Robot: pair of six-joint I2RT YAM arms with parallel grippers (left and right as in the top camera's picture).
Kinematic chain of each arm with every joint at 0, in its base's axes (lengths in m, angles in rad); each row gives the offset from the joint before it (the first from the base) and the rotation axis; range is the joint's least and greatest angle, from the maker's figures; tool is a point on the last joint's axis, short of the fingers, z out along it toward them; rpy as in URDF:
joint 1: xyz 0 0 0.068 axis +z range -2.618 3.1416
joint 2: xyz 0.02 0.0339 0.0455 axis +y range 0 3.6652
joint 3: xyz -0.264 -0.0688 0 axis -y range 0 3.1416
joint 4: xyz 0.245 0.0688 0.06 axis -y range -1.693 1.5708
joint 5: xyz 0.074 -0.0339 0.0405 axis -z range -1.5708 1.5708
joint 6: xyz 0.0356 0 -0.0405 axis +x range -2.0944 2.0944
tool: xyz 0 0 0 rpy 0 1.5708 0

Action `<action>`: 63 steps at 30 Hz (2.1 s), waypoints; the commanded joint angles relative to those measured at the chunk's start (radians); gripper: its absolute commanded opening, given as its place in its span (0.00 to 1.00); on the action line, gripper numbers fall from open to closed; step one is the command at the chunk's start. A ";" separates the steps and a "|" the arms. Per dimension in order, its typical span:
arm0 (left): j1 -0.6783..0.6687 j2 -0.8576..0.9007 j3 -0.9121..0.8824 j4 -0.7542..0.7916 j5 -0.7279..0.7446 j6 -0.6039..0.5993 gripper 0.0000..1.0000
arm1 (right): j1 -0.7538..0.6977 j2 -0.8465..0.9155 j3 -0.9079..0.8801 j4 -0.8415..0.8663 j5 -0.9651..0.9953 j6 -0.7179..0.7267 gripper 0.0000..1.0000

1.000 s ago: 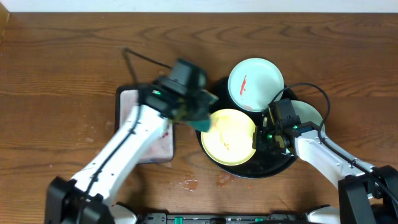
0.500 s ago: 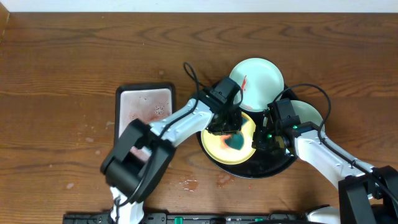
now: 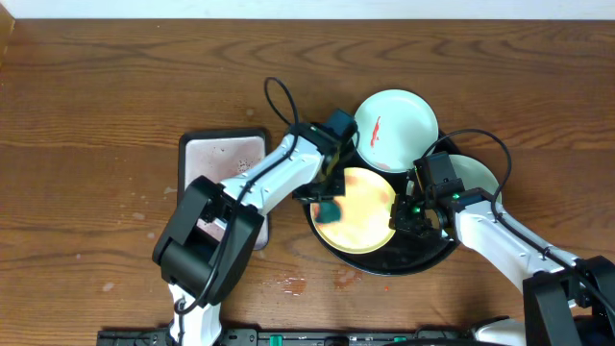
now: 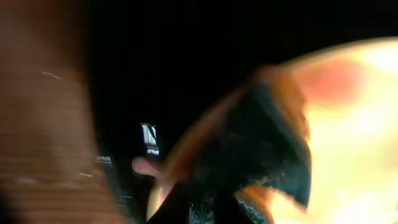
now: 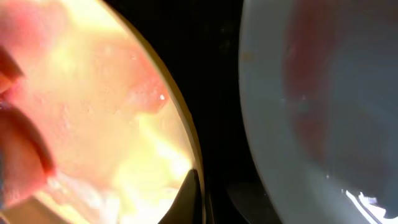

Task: Clean dirty plates on tray and stack at the side
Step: 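Scrub the yellow plate with the sponge while right gripper holds it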

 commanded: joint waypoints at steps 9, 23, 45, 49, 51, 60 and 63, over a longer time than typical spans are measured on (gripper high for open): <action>0.017 0.033 -0.013 0.165 0.208 0.067 0.08 | 0.014 0.003 -0.010 -0.029 0.055 0.009 0.01; -0.082 0.033 -0.029 0.243 0.473 -0.012 0.08 | 0.014 0.003 -0.010 -0.037 0.054 0.009 0.01; -0.045 0.033 0.003 0.023 -0.296 0.008 0.07 | 0.014 0.003 -0.010 -0.037 0.055 0.008 0.01; -0.048 0.049 -0.032 0.182 0.023 0.013 0.07 | 0.014 0.003 -0.010 -0.037 0.055 0.008 0.01; -0.055 0.077 -0.033 0.213 0.150 -0.025 0.08 | 0.014 0.003 -0.010 -0.037 0.055 0.008 0.01; -0.129 0.130 -0.032 0.206 0.488 0.016 0.07 | 0.014 0.003 -0.010 -0.037 0.055 0.008 0.01; -0.143 0.121 -0.032 0.193 0.488 0.041 0.07 | 0.014 0.003 -0.010 -0.036 0.055 0.008 0.01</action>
